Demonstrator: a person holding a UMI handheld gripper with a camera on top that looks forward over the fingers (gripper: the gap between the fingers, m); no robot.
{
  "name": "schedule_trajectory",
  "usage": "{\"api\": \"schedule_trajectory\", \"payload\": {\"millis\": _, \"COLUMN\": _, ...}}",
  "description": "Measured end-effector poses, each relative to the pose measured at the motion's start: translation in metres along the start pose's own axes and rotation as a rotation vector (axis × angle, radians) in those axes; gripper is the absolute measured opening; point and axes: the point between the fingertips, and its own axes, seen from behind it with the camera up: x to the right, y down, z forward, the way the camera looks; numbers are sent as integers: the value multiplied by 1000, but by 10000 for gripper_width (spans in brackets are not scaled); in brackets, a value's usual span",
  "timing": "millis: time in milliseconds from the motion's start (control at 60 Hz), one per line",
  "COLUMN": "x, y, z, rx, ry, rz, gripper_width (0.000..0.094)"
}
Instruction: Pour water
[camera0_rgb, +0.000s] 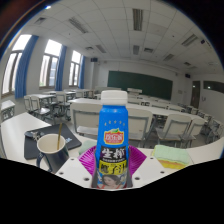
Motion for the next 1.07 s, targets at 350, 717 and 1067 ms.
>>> {"api": "schedule_trajectory", "payload": {"millis": 350, "x": 31, "y": 12, "z": -36, "rx": 72, "ry": -50, "rz": 59, "gripper_width": 448}}
{"api": "schedule_trajectory", "payload": {"millis": 717, "x": 53, "y": 25, "z": -177, "rx": -46, "ry": -86, "rz": 142, "gripper_width": 844}}
{"api": "schedule_trajectory", "payload": {"millis": 1067, "x": 61, "y": 50, "z": -344, "rx": 62, "ry": -154, "rz": 316, "gripper_width": 843}}
